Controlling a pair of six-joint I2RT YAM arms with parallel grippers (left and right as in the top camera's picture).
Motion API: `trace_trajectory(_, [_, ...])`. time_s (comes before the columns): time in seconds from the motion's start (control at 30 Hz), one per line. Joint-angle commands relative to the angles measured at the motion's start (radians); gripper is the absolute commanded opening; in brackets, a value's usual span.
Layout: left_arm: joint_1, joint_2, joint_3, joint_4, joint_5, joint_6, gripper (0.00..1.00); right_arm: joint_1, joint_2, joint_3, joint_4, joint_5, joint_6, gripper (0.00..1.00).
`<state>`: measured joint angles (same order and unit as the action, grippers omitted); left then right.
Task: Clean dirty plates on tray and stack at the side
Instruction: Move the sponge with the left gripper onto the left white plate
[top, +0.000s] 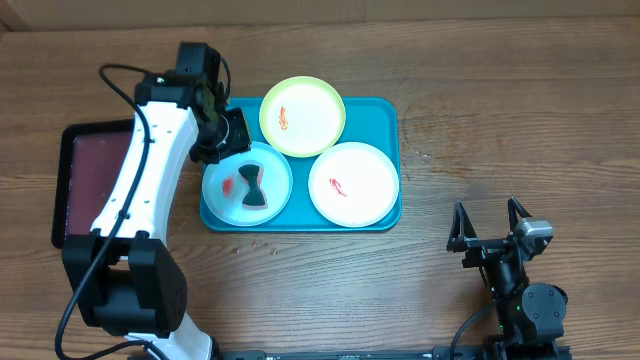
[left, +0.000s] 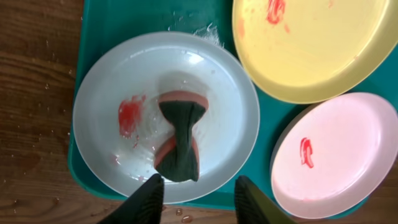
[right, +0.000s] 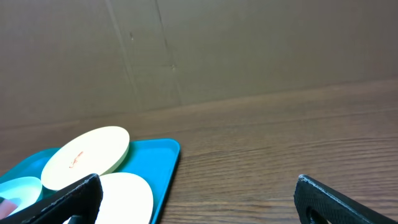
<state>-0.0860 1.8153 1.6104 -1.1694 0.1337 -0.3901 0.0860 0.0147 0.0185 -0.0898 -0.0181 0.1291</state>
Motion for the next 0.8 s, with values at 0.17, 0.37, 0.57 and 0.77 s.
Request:
trace_trajectory(0.17, [0.005, -0.01, 0.011, -0.034, -0.011, 0.001, 0.45, 0.003, -0.012, -0.01, 0.006, 0.01, -0.006, 1.0])
trace_trajectory(0.37, [0.005, -0.01, 0.011, -0.053, -0.011, 0.001, 0.44, 0.003, -0.012, -0.01, 0.006, 0.01, -0.006, 1.0])
trace_trajectory(0.57, [0.005, -0.01, 0.01, -0.053, -0.011, 0.001, 0.45, 0.003, -0.012, -0.01, 0.007, 0.01, -0.006, 1.0])
trace_trajectory(0.77, [0.005, -0.01, 0.01, -0.054, -0.011, 0.001, 0.44, 0.003, -0.012, -0.01, 0.006, 0.01, -0.006, 1.0])
